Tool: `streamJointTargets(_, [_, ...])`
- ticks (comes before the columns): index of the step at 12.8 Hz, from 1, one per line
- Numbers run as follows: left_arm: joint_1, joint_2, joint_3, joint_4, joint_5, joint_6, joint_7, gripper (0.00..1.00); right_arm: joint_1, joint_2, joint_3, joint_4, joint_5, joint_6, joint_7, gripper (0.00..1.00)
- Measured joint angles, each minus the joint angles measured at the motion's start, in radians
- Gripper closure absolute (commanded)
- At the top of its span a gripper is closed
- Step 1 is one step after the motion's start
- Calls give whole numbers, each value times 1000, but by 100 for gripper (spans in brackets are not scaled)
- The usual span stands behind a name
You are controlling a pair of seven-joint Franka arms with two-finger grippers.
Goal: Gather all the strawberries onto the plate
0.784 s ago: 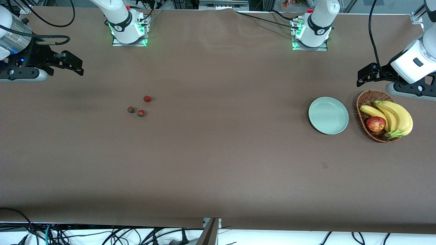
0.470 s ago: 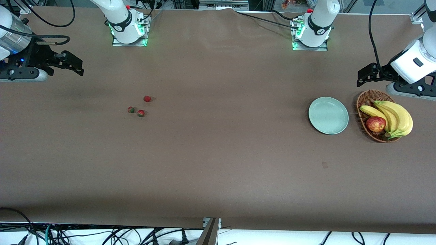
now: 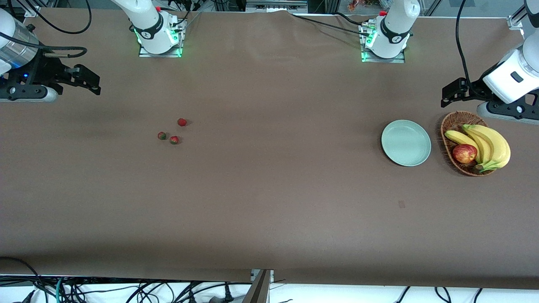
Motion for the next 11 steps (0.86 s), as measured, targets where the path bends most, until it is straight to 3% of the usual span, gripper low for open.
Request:
streamJointTargets(5, [0,0,0,0,0,0,0,0,0,32,0,0,-1,1,0,0])
streamJointTargets(11, [0,1,0,0,0,0,0,0,41,162,11,-6,12,-1,-4,0])
